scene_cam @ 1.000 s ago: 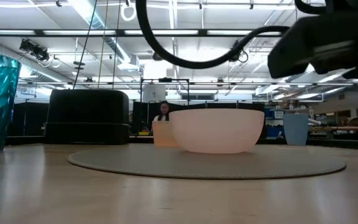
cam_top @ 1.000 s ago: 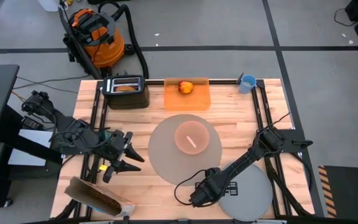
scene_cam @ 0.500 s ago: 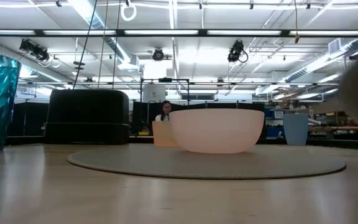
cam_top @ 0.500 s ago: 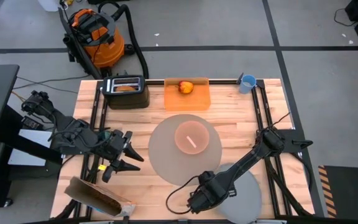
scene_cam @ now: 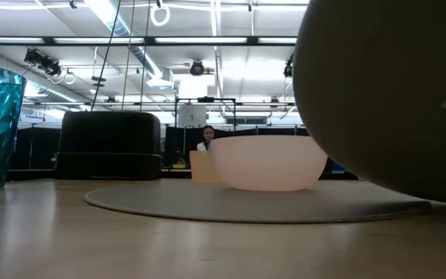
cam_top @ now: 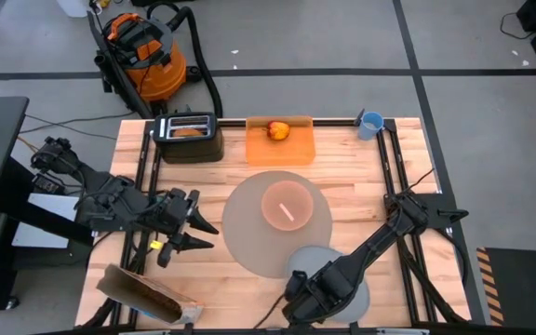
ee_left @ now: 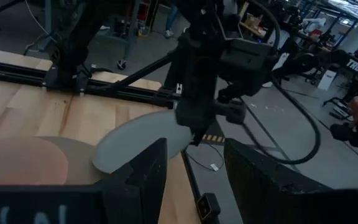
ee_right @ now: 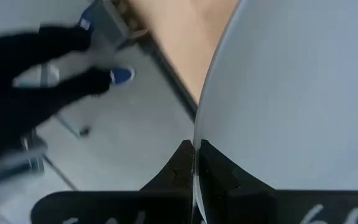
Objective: Arrange a breakfast setting
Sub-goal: Put the blue plate on the gray placemat
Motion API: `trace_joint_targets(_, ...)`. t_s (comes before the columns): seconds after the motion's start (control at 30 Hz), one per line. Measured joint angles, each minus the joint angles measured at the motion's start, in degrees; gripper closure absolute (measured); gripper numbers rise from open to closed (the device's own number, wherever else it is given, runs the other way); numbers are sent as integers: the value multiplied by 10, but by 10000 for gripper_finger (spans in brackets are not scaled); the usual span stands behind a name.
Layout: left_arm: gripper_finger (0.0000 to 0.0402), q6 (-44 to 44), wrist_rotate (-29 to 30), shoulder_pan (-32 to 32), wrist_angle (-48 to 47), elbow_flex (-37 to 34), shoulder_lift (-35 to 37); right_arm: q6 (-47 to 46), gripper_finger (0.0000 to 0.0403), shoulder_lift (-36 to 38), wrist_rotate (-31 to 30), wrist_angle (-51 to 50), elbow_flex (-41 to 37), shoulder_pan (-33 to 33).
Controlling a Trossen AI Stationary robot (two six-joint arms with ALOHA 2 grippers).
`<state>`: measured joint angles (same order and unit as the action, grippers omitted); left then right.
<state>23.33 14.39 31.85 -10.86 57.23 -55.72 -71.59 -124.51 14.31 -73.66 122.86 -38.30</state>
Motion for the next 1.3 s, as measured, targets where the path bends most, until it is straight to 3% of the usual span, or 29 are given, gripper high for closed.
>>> trace_joint_targets(0.23, 235, 0, 10, -6, 3, 0, 0, 157, 390, 1, 27, 5, 21, -6)
trace_joint_targets(0.43, 235, 2, 24, -6, 5, 0, 0, 438, 390, 1, 12, 27, 26, -6)
trace_joint_targets(0.57, 235, 18, 24, -6, 9, 0, 0, 550, 383, 1, -11, 27, 26, -6)
trace_joint_targets(0.77, 235, 35, 24, -5, 8, 0, 0, 639, 387, 1, -31, 31, 26, 6)
trace_joint_targets(1.0, 235, 43, 25, -5, 26, 0, 0, 742, 388, 1, -122, 72, 22, 19)
trace_joint_targets(1.3, 235, 45, 25, -5, 39, 0, 0, 823, 388, -2, -199, 180, -65, 74)
